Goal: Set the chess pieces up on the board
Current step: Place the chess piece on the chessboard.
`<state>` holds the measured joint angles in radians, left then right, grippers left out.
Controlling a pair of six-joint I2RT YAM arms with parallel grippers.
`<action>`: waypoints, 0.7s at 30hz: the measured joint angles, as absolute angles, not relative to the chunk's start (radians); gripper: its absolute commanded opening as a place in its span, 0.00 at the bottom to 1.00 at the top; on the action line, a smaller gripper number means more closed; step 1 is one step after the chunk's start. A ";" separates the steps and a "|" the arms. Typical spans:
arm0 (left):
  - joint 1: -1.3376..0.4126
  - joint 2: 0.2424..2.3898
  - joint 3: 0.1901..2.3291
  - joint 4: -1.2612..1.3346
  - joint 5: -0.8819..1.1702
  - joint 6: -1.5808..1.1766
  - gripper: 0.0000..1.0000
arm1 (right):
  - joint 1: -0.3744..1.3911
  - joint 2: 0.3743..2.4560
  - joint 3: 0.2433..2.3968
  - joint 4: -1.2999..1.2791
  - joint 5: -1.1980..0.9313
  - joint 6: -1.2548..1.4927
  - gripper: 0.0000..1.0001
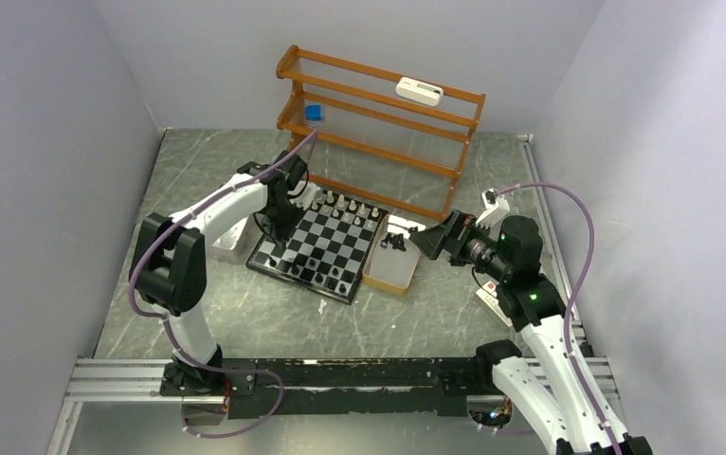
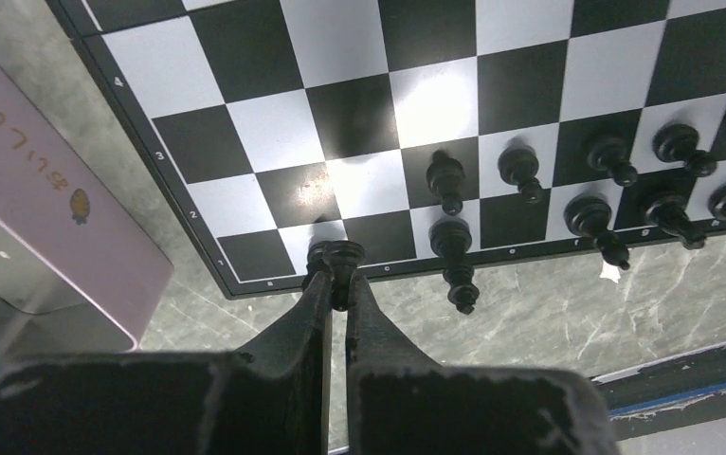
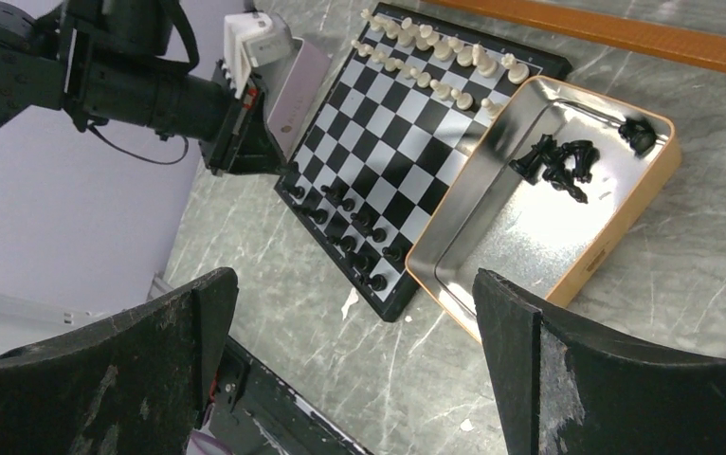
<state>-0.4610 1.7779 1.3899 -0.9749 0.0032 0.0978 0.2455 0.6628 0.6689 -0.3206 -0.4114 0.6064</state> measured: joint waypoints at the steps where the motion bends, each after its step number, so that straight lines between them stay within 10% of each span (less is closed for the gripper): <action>1: -0.459 1.784 1.382 -0.970 0.003 0.098 0.05 | 0.245 0.663 0.669 -0.321 -0.409 0.605 1.00; 21: -0.453 1.863 1.368 -0.929 0.036 0.096 0.05 | 0.245 0.648 0.674 -0.323 -0.392 0.604 1.00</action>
